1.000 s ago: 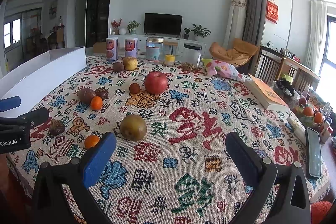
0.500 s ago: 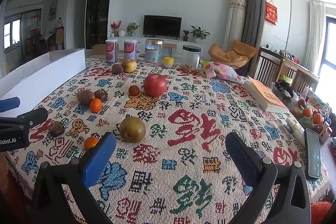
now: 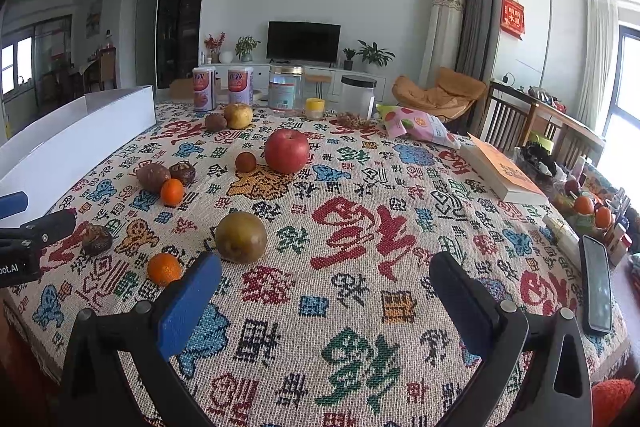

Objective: Organize fruits

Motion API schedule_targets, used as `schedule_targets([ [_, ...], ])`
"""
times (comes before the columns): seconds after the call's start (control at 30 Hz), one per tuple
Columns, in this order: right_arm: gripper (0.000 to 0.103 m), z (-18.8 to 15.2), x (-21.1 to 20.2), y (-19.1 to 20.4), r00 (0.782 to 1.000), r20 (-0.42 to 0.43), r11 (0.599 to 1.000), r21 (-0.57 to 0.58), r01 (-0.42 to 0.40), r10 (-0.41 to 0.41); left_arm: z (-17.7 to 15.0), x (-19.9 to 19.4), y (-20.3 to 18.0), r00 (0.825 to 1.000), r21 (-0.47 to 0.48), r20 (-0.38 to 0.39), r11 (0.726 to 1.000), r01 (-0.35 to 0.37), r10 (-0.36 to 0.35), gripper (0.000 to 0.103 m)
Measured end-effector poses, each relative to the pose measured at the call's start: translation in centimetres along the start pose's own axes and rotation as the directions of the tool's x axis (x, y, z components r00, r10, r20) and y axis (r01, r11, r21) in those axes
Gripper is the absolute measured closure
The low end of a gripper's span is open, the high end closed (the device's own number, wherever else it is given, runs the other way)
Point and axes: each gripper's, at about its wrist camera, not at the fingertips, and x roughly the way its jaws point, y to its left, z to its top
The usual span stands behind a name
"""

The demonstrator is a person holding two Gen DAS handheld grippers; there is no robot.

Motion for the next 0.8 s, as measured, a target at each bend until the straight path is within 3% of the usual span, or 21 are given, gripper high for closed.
schedule_targets([
  [0.1, 0.0, -0.3, 1.0, -0.5, 0.999, -0.037, 1.0, 0.017, 0.005, -0.004, -0.9, 1.6, 0.3, 0.999, 0.02, -0.049, 1.0, -0.019, 0.02, 0.001],
  [0.17, 0.0, -0.8, 2.7, -1.4, 0.993, -0.115, 0.998, 0.061, 0.01, -0.003, -1.9, 2.9, 0.7, 0.995, 0.026, -0.09, 0.999, -0.031, 0.034, 0.001],
  [0.3, 0.0, -2.0, 6.9, -3.9, 0.956, -0.289, 0.99, 0.114, 0.082, -0.046, -3.2, 4.8, 1.9, 0.988, 0.017, -0.147, 0.999, -0.047, 0.049, 0.001],
  [0.43, 0.0, -1.6, 11.6, -6.4, 0.921, -0.383, 0.98, 0.138, 0.14, -0.078, -3.2, 6.6, 2.3, 0.983, 0.026, -0.169, 0.998, -0.064, 0.068, 0.0],
  [0.5, 0.0, -0.5, 13.8, -7.7, 0.921, -0.385, 0.972, 0.191, 0.135, -0.053, -2.6, 6.9, 2.2, 0.982, 0.027, -0.167, 0.996, -0.081, 0.084, 0.0],
  [0.57, 0.0, 0.8, 16.0, -8.4, 0.918, -0.389, 0.968, 0.19, 0.163, -0.078, -2.0, 7.6, 2.5, 0.98, 0.024, -0.169, 0.995, -0.101, 0.103, 0.0],
  [0.7, 0.0, 2.6, 19.5, -9.4, 0.916, -0.398, 0.964, 0.221, 0.151, -0.052, -1.2, 8.8, 3.7, 0.976, -0.053, -0.21, 0.996, -0.078, 0.066, 0.0],
  [0.8, 0.0, 2.7, 19.5, -9.3, 0.917, -0.395, 0.963, 0.222, 0.154, -0.055, -1.2, 9.1, 4.1, 0.976, -0.075, -0.213, 0.995, -0.071, 0.053, 0.0],
])
